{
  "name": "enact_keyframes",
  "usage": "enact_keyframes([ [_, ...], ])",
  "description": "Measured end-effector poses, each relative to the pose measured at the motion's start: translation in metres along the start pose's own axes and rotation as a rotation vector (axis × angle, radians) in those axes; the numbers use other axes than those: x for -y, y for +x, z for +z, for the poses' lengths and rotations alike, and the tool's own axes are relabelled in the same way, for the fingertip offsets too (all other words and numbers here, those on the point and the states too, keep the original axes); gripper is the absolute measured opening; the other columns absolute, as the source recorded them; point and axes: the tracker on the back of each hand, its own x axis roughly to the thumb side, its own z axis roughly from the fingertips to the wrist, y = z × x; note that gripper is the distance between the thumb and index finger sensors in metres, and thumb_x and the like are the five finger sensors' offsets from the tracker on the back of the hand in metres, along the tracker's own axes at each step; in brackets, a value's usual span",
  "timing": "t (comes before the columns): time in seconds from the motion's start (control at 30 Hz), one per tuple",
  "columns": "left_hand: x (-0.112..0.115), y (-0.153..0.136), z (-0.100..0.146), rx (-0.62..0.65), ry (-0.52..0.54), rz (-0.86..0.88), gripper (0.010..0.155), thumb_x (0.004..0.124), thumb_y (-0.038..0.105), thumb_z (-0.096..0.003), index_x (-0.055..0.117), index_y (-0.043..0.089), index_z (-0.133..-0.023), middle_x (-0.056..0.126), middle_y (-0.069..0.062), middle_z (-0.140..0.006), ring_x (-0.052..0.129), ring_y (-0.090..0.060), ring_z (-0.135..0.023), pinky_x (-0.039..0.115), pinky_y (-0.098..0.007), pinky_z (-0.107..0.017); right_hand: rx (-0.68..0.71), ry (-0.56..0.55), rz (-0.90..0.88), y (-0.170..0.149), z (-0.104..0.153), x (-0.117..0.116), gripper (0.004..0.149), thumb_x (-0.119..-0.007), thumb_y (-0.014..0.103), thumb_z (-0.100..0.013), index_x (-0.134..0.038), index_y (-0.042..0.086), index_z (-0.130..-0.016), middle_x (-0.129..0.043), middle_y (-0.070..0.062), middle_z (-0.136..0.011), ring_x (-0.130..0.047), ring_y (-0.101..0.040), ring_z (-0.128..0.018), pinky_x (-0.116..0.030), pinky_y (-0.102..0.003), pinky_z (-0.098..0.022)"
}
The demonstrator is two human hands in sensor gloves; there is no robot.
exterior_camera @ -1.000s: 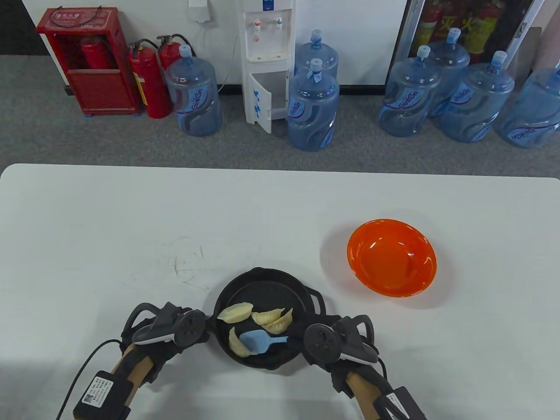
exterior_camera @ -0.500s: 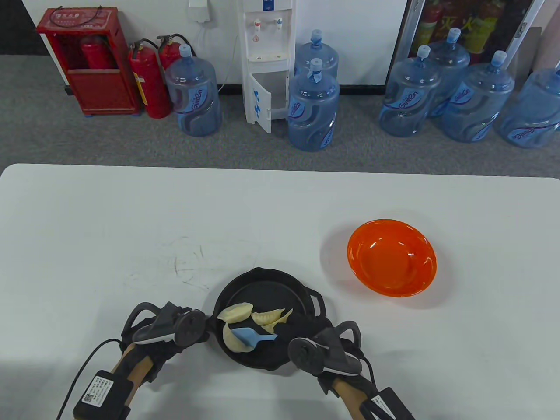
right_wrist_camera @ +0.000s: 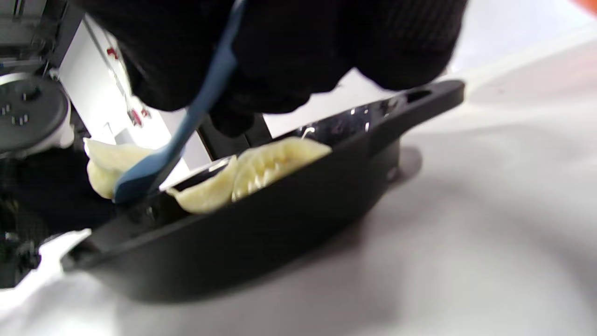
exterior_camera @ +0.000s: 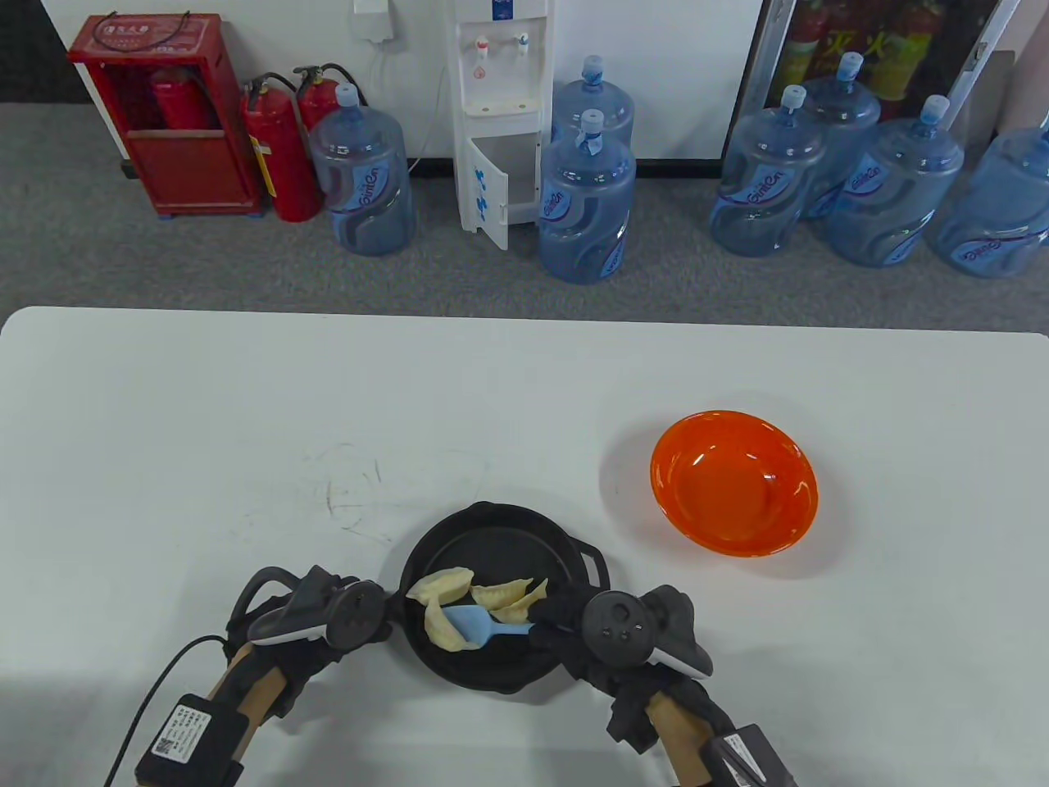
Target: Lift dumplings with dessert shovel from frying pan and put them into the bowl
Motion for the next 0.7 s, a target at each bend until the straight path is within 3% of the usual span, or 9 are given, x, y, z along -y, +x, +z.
enact_keyframes([
  [0.37, 0.000, 0.000, 0.000, -0.002, 0.000, 0.000, 0.057, 0.059, 0.056, -0.0468, 0.068, 0.023, -0.092, 0.085, 0.007, -0.067, 0.095, -0.013, -0.046, 0.079, -0.048, -0.066, -0.177, -0.241, -0.112, -0.034, 0.018, 0.050, 0.041, -0.078, 0.045, -0.059, -0.088, 0.024, -0.093, -0.093, -0.006, -0.076, -0.092, -0.008, -0.040, -0.085, -0.040, -0.040],
  [0.7, 0.000, 0.000, 0.001, -0.007, -0.002, -0.005, 0.057, 0.060, 0.056, -0.0469, 0.068, 0.023, -0.092, 0.086, 0.007, -0.068, 0.096, -0.013, -0.047, 0.079, -0.049, -0.065, -0.416, -0.407, -0.028, -0.085, 0.044, 0.084, 0.040, -0.079, 0.044, -0.060, -0.088, 0.024, -0.093, -0.093, -0.007, -0.077, -0.092, -0.009, -0.040, -0.084, -0.041, -0.041],
])
